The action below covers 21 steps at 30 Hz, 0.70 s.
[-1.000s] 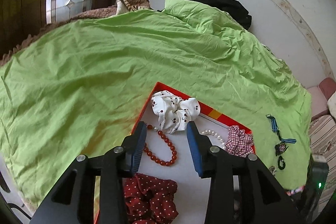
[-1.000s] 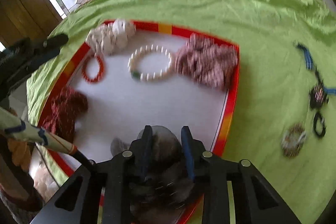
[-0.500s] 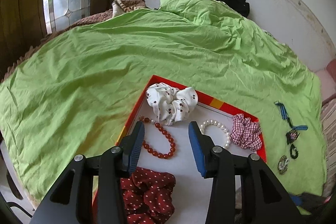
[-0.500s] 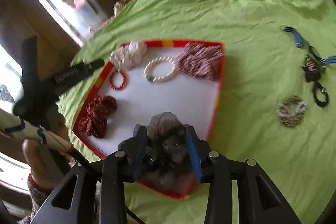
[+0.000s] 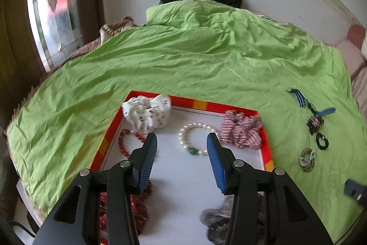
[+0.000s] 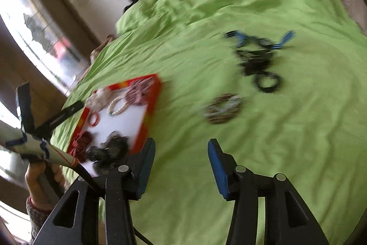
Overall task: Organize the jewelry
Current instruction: 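Move both tools to the beaded bracelet and black scrunchie on the sheet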
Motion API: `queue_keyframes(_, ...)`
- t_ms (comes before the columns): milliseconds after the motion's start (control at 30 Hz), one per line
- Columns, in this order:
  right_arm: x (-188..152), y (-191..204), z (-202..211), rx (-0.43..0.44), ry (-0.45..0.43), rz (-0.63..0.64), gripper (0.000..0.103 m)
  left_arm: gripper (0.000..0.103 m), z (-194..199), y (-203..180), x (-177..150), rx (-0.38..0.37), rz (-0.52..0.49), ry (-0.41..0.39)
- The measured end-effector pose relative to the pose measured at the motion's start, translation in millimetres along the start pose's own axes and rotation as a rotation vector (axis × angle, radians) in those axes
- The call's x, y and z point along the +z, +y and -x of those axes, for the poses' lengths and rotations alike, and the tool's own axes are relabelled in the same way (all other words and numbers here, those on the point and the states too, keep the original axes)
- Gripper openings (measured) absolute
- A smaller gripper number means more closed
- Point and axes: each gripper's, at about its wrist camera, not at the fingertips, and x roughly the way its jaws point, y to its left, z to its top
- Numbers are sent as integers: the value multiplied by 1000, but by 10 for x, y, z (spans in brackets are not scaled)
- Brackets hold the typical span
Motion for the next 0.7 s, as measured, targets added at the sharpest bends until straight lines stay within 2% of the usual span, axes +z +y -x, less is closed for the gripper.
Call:
queue_keyframes(133, -9, -292, 234, -39, -55, -34, 55, 48, 145, -251, -75, 10, -52, -14)
queue_keyframes(300, -85, -600, 446, -85, -102, -42, 56, 50, 362, -510, -273, -4, -85, 5)
queue_keyframes(400, -150, -792, 497, -99, -108, -56, 56, 50, 506, -694, -361, 0, -131, 6)
queue_keyframes(500, -202, -974, 549, -107, -99, -85, 56, 53, 652, -850, -423, -15, -150, -7)
queue_keyframes(700, -311, -1165, 831, -133, -139, -94, 56, 54, 830, -1195, -477, -67, -190, -3)
